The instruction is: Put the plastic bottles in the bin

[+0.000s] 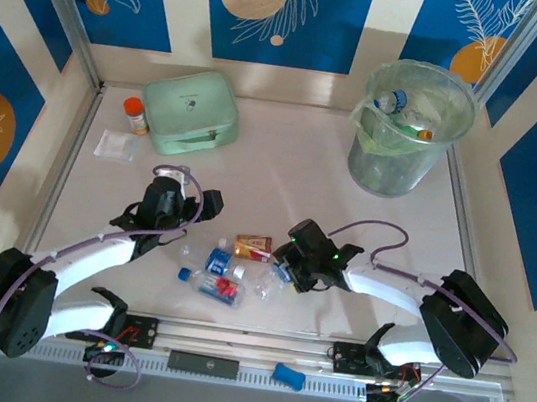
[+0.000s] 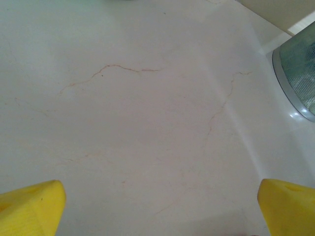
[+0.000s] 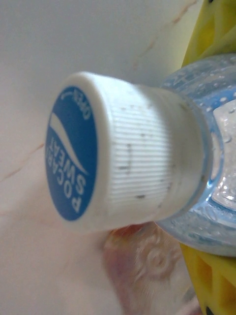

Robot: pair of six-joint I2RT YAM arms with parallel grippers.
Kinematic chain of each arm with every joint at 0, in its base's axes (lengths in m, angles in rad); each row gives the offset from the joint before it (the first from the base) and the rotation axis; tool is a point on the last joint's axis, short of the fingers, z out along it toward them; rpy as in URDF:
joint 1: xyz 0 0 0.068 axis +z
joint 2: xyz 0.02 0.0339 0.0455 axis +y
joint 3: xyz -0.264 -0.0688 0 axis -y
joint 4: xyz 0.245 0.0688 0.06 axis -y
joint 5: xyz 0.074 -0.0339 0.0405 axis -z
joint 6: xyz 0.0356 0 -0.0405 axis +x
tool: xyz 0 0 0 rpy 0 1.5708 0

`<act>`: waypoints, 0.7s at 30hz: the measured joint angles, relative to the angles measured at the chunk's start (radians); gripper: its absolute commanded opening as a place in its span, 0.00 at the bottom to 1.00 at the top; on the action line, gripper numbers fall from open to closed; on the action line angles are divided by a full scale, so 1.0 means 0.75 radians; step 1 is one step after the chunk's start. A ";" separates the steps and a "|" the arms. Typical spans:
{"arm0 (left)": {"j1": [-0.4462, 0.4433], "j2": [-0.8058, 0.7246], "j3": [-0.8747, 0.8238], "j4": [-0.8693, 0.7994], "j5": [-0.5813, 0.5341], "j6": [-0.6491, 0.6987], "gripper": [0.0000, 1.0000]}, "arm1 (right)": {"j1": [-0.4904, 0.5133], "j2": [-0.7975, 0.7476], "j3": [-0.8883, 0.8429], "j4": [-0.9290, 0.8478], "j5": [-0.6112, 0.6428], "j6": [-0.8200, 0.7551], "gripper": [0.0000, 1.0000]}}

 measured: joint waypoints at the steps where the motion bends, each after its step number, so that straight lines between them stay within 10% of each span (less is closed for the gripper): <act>1: 0.000 0.000 0.000 -0.001 0.000 0.000 1.00 | -0.019 -0.018 0.017 -0.020 0.023 -0.043 0.47; 21: 0.000 0.054 0.001 0.032 0.024 -0.001 1.00 | -0.638 -0.048 0.949 -0.246 -0.013 -1.206 0.46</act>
